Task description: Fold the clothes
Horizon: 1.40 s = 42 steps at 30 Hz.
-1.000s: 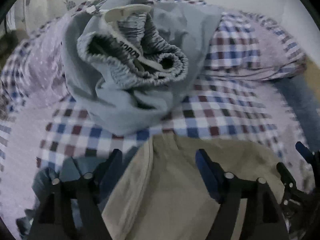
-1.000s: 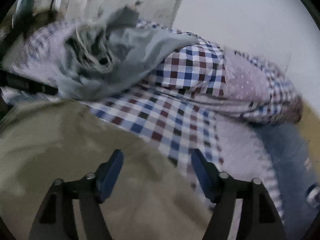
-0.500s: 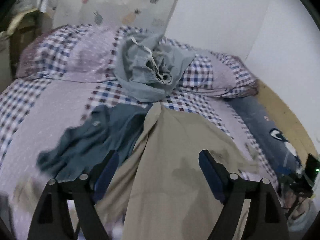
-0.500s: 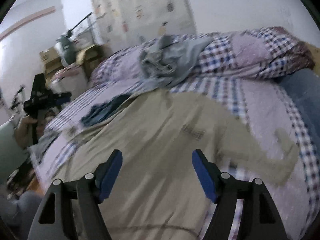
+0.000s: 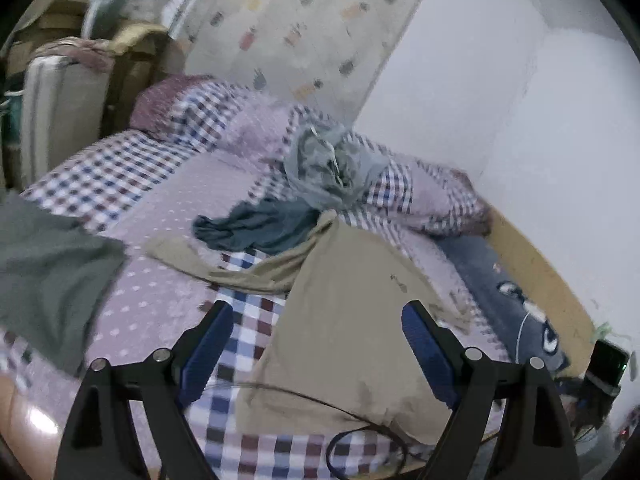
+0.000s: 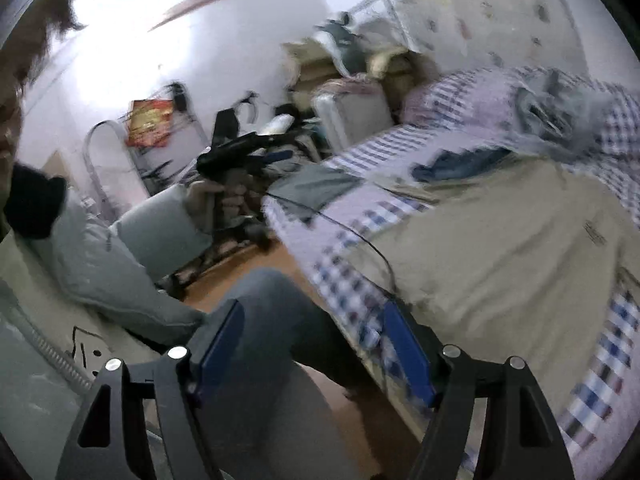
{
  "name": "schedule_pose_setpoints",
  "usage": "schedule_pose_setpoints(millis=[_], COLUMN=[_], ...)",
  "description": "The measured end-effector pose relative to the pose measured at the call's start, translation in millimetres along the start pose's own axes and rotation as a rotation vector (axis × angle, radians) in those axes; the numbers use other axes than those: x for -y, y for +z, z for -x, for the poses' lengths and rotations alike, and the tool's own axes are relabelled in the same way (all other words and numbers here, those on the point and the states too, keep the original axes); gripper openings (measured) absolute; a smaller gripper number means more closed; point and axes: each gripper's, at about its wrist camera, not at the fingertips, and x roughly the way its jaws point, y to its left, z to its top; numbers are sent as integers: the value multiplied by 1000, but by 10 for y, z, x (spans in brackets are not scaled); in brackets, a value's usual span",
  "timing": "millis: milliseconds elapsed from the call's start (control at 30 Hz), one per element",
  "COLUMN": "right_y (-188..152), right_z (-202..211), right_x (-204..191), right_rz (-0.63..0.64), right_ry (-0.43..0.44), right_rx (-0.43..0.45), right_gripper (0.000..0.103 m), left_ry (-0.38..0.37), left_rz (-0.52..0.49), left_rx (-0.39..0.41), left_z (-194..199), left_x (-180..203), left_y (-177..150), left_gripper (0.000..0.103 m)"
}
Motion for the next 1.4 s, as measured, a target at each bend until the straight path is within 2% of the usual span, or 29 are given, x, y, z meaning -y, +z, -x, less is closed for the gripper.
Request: schedule_pose_setpoints(millis=[100, 133, 200, 333, 467, 567, 633, 667, 767, 867, 900, 933, 967, 1100, 1167, 1333, 1400], right_y=[-25, -59, -144, -444, -677, -750, -808, -832, -927, -980, -975, -955, -936, -937, -967, -1063, -1035], right_z=[-409, -626, -1009, -1695, -2146, -2348, -2497, -2576, -2802, -2886, -2862, -2806, -2749, -2467, -2349, -2077, -1908], right_x=[-78, -56, 18, 172, 301, 418, 485, 495, 539, 589, 608, 640, 671, 674, 640, 618, 725], right_rz=[17, 30, 58, 102, 143, 172, 192, 216, 311, 352, 340, 308, 275, 196, 175, 34, -39], right_ry=[-174, -252, -348, -434, -511, -587, -641, -668, -758, -805, -817, -809, -801, -774, -762, -573, -573], right_rx=[-38, -75, -151, -267, -317, -332, -350, -358, -399, -419, -421, -424, -427, -430, -425, -401, -364], right_gripper=[80, 80, 80, 79, 78, 71, 53, 52, 52, 47, 31, 6, 3, 3, 3, 3, 5], left_ry=[15, 25, 52, 46, 105, 151, 158, 164, 155, 101, 83, 66, 47, 11, 26, 71, 89], left_rz=[31, 40, 69, 127, 132, 142, 171, 187, 217, 226, 228, 229, 232, 249, 246, 233, 228], left_rx=[65, 79, 117, 200, 275, 303, 300, 288, 218, 135, 108, 82, 53, -43, -90, -211, -260], left_z=[456, 562, 790, 1280, 1746, 1985, 2032, 2009, 1716, 1245, 1082, 917, 711, -15, -290, -968, -1239], left_x=[-126, -168, -266, -425, -553, -670, -789, -839, -935, -906, -878, -848, -812, -690, -699, -741, -757], left_y=[-75, -99, -141, -196, -249, -334, -427, -475, -602, -736, -775, -814, -863, -1054, -1176, -1499, -1629], left_gripper=[89, 89, 89, 89, 89, 89, 89, 89, 90, 89, 89, 90, 90, 89, 90, 89, 89])
